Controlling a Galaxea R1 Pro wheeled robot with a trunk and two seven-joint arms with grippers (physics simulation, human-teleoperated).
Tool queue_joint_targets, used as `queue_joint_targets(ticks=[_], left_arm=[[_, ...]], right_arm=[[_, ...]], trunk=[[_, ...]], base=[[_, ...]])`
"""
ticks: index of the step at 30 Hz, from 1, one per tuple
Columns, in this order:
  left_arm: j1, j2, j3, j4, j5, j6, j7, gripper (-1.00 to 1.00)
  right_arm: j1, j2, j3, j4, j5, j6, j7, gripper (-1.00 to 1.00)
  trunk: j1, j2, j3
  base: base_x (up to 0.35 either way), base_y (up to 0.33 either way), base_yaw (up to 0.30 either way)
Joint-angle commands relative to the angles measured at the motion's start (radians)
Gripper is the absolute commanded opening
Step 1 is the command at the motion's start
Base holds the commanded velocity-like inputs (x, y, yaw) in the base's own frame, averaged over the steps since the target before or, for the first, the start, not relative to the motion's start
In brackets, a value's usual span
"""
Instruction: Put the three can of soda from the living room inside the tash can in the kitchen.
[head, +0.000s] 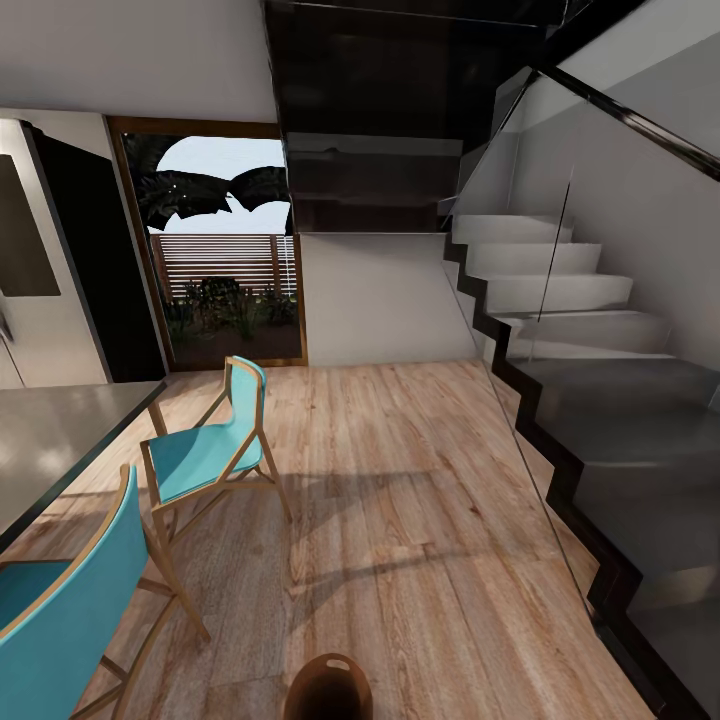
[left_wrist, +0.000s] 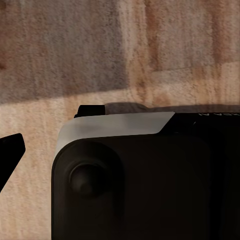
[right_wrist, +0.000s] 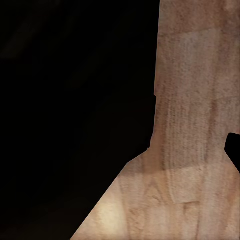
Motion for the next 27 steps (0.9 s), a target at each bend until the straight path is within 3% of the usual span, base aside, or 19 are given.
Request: queue_joint_targets(ticks=[1,27], left_arm=[[0.000,0.000,0.000,0.000,0.000,0.000,0.000,1.00],[0.000,0.000,0.000,0.000,0.000,0.000,0.000,1.00]], right_arm=[[0.000,0.000,0.000,0.000,0.000,0.000,0.000,1.00],[0.000,0.000,0.000,0.000,0.000,0.000,0.000,1.00]], trunk=[[0.000,0.000,0.000],[0.000,0.000,0.000]], base=[[0.000,0.000,0.000],[0.000,0.000,0.000]])
